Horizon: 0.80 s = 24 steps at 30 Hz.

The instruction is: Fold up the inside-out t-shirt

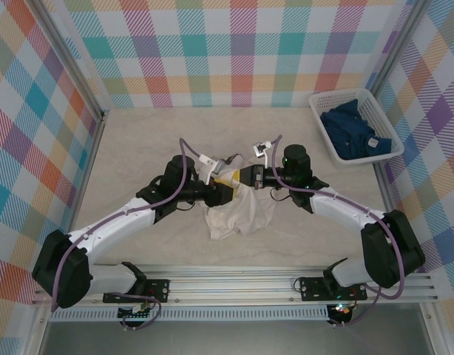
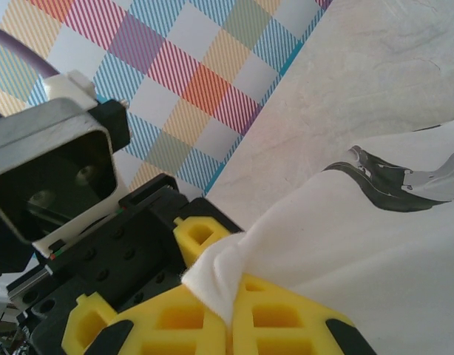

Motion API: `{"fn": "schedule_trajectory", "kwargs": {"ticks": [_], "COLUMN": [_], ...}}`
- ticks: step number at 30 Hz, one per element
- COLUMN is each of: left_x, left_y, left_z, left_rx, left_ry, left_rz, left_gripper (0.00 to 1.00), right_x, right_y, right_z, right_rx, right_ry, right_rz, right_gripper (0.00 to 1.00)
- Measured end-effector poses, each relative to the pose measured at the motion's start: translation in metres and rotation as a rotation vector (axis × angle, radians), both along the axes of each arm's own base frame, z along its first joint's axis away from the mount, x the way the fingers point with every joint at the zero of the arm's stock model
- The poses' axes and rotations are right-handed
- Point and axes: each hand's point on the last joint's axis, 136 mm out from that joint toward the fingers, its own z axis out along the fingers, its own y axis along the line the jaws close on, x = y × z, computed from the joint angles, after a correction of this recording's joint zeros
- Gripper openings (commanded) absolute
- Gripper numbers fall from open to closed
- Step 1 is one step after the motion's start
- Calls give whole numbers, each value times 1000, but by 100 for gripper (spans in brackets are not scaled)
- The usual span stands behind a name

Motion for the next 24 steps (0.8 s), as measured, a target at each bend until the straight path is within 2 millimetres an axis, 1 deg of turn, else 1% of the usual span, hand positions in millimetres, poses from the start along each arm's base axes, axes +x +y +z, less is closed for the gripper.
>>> {"fn": "schedule_trajectory", "kwargs": {"ticks": [5, 7, 14, 17, 18, 20, 22, 24], "left_x": [11, 14, 13, 11, 11, 10, 6, 2], "left_y": [-1, -3, -6, -7, -7, -6, -3, 2], "left_z": [-1, 0, 5, 5, 5, 7, 11, 17], "left_rx": [5, 4, -9, -12, -12, -13, -16, -13], "left_ry": [9, 7, 1, 4, 4, 6, 13, 39], "left_rz": [14, 14, -7, -18, -19, -18, -11, 11], "left_gripper": [50, 47, 16, 0, 0, 0, 0, 0], "right_x": [0, 0, 2, 2, 3, 4, 7, 9], "right_y": [0, 0, -1, -1, -1, -2, -8, -15], "right_z": [0, 0, 0, 0, 0, -3, -11, -17], "right_rx": [0, 0, -2, -3, -5, -24, -80, -165], "right_ry": [0, 0, -4, -5, -6, -12, -19, -54], "right_rz": [0, 0, -11, -15, -17, -27, -68, -121], "right_gripper": [1, 1, 1, 1, 2, 8, 24, 31]}}
